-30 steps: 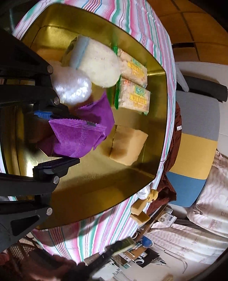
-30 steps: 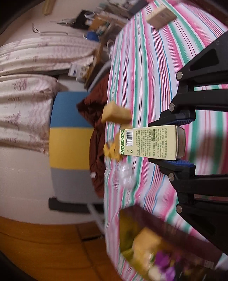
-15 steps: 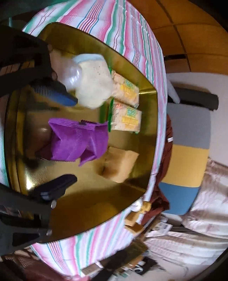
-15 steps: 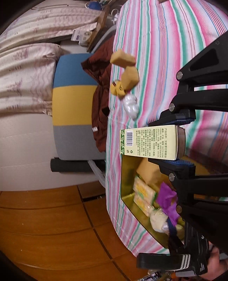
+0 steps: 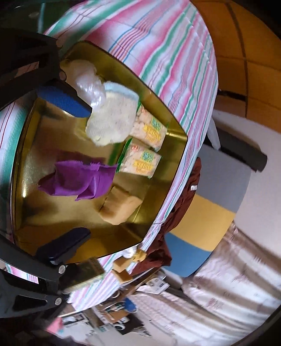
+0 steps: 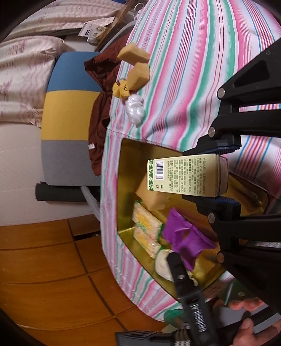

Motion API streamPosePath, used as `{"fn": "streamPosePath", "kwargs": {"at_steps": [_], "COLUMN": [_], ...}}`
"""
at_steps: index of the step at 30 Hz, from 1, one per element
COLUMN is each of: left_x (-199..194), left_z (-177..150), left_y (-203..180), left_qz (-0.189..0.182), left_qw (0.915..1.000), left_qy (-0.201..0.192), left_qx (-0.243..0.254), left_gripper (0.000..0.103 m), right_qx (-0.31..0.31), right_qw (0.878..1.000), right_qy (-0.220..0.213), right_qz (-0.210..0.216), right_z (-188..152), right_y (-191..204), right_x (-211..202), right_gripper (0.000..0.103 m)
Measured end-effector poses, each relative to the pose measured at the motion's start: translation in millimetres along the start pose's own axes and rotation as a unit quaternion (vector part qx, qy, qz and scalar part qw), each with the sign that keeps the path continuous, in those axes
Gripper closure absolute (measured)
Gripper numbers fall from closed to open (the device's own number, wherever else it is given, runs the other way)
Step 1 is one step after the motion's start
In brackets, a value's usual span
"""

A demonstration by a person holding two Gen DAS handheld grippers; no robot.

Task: Organize objects
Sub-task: 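Lower the green tea box into the gold tin and open the right gripper, then reach the right gripper to a tan sponge block on the cloth and grasp it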

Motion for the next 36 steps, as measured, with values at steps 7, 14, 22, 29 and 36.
{"fn": "streamPosePath", "kwargs": {"at_steps": [7,14,22,29,36], "left_x": [-1.3,-7.1,-6.2,-8.2,-10.3], "left_z": [0.9,4.0,3.0,1.4,-3.8], "left_y": [8.5,7.8,7.1,2.8,-7.9], "left_qz": [0.016,0.018,0.013,0.01,0.002], "left_qw": [0.9997,0.9996,0.9997,0.9998,0.9997], "left_qy": [-0.002,-0.015,-0.011,-0.015,-0.02], "left_qx": [-0.021,-0.016,-0.017,-0.009,0.012], "left_gripper": [0.0,0.0,0.0,0.0,0.0], "right_qx": [-0.009,0.006,0.008,0.021,0.059], "right_qw": [0.998,0.998,1.0,0.999,0.994], "right_qy": [0.042,0.045,0.018,-0.03,-0.045], "right_qz": [-0.037,-0.038,-0.019,-0.034,-0.076], "right_z": [-4.4,6.8,15.5,24.5,21.2], "right_y": [1.6,4.6,15.0,-3.7,-57.2], "right_x": [17.7,26.2,16.5,-8.4,-27.3], "right_gripper": [0.073,0.073,0.07,0.07,0.066]}}
Point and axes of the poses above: each gripper's, at about its wrist camera, not at the fingertips, and x roughly the way its jaws point, y to its left, z to its top, the point moved 8 cm from there along x, roughly the way its jaws point, and after that the axes turned 14 degrees about z, right-handed, at the moved point
